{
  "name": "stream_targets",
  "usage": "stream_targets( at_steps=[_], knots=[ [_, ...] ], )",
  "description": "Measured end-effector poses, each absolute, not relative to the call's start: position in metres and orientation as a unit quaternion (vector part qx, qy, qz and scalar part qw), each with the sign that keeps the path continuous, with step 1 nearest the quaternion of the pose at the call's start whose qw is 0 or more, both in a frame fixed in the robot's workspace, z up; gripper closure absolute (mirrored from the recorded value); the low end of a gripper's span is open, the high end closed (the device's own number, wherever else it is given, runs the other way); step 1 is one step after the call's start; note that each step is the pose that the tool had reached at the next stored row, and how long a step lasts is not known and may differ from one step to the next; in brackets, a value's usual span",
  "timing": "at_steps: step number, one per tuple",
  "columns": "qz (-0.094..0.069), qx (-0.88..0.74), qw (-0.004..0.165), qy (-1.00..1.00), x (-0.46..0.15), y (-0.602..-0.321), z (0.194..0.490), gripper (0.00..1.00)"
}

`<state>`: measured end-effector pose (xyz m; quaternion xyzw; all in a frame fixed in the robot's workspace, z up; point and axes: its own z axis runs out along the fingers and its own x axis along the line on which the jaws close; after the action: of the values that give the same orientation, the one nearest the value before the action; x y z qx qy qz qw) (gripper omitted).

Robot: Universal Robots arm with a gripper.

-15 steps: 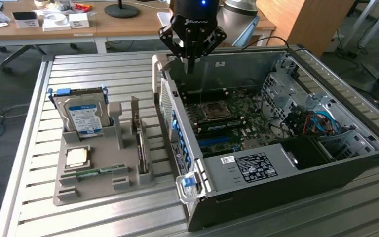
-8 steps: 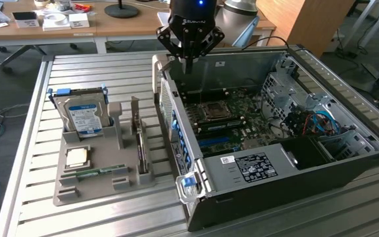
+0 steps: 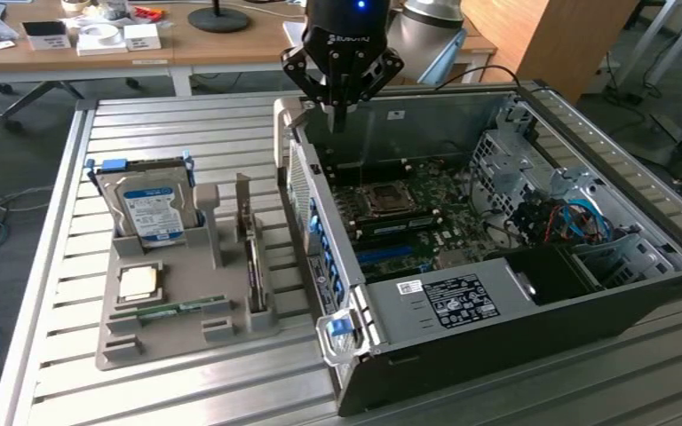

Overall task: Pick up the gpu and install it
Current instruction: 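Reach for the gpu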

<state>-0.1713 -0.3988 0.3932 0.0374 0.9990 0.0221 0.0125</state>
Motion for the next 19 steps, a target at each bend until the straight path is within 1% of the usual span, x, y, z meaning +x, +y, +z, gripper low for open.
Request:
stream_targets(
  at_steps=[19],
  knots=[
    [0.022, 0.037, 0.012, 0.999, -0.197, -0.399, 0.393, 0.89]
  ],
)
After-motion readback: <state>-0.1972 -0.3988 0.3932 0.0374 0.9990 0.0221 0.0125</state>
